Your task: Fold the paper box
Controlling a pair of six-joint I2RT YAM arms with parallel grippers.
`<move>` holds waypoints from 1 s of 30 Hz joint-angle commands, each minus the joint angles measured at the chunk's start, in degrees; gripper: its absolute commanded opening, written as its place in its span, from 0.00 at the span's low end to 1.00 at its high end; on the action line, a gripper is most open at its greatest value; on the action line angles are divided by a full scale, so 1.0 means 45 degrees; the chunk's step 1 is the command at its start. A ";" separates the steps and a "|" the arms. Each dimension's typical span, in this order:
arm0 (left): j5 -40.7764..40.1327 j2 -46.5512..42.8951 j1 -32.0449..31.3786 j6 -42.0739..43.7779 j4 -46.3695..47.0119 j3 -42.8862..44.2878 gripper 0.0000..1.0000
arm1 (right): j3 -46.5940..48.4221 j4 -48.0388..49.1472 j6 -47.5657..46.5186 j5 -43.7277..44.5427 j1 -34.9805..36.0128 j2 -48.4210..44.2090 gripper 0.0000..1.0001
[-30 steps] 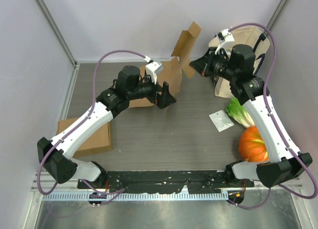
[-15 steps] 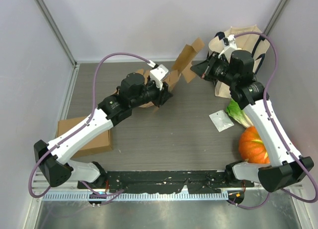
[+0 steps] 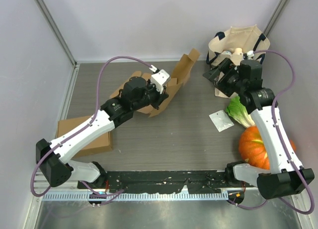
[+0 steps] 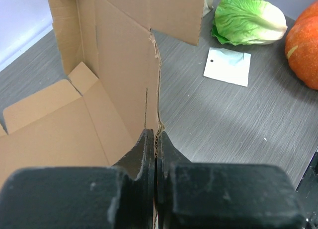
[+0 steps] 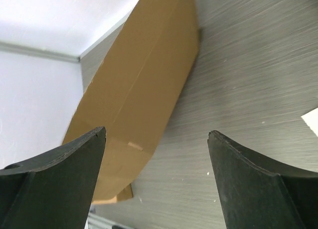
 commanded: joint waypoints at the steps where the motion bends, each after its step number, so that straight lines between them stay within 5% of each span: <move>1: 0.0367 -0.0343 0.0021 0.0163 0.0822 -0.0425 0.00 | 0.1578 -0.0809 -0.0442 0.0513 -0.0717 0.0649 0.89; 16: 0.0506 0.0105 -0.1013 -0.0150 0.1310 -0.1383 0.00 | 0.4803 -0.0986 -0.0949 0.0316 -0.0173 0.7153 0.81; 25: 0.0193 0.0106 -0.1287 0.0046 0.1193 -0.1559 0.00 | 0.5777 -0.1258 -0.2901 0.3110 -0.0385 0.6805 0.87; 30: 0.0271 0.0320 -0.1365 0.0046 0.1115 -0.1442 0.00 | 0.6891 -0.0244 -0.4291 0.1171 -0.0347 0.6996 0.88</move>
